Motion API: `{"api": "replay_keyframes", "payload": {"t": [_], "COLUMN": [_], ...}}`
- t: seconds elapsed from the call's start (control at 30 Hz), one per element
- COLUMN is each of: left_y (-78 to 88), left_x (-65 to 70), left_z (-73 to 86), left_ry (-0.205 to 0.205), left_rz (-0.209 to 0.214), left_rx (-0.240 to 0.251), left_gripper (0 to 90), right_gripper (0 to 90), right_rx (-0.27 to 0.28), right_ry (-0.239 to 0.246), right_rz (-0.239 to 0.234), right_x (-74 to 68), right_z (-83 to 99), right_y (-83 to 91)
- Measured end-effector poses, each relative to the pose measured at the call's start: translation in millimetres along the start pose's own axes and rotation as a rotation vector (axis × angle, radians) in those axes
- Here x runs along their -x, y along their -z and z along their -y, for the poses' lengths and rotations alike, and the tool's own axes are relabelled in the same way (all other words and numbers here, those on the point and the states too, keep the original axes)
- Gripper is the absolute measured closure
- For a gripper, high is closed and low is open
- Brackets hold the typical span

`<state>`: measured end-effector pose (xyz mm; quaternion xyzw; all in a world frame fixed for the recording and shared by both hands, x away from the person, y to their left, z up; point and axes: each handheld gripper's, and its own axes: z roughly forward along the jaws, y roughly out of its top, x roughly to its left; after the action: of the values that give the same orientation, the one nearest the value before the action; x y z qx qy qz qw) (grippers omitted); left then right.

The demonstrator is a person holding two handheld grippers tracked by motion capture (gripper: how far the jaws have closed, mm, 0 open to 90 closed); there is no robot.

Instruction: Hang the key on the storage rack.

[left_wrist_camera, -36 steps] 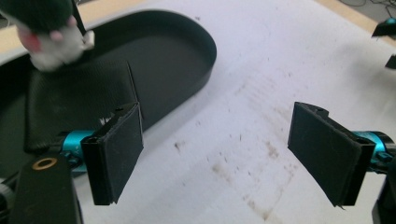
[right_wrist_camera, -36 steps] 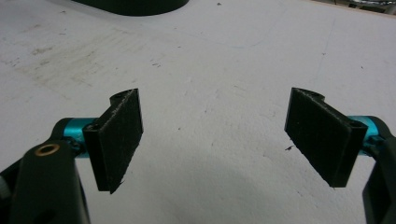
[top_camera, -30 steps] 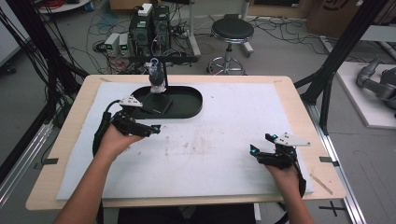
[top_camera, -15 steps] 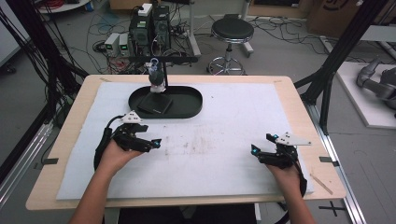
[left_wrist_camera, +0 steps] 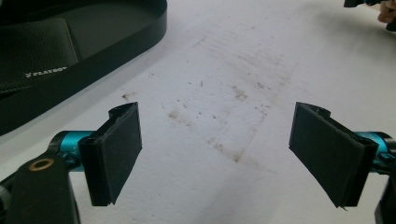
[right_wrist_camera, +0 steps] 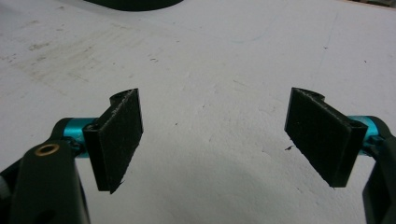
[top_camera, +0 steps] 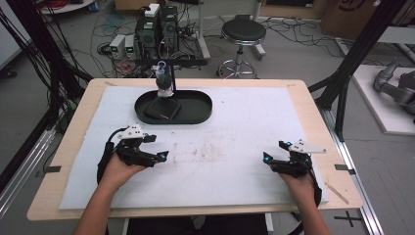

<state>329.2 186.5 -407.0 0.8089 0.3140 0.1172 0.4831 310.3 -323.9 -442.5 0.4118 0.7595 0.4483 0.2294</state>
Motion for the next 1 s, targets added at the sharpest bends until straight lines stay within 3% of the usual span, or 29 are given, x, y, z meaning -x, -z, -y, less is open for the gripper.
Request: {"api": "replay_keyframes", "payload": {"t": [0.17,0.53,1.0], "left_y": [3.9,13.8,7.8], "left_x": [-2.4,-7.3,-5.3], "left_z": [3.8,11.8,12.1], "left_ry": [0.002,0.017,0.015], "left_rz": [-0.009,-0.017,-0.006], "left_rx": [0.039,0.032,0.015], "left_gripper": [17.0,17.0,17.0], "right_gripper": [19.8,19.8,19.8], "right_rx": [-0.010,-0.023,-0.028], "right_ry": [0.009,0.025,0.020], "right_rz": [0.002,-0.004,-0.004], "right_x": [0.3,-6.8,-5.9], "right_z": [-0.8,-5.1,-3.8], "right_y": [-4.3,-11.3,-11.1]}}
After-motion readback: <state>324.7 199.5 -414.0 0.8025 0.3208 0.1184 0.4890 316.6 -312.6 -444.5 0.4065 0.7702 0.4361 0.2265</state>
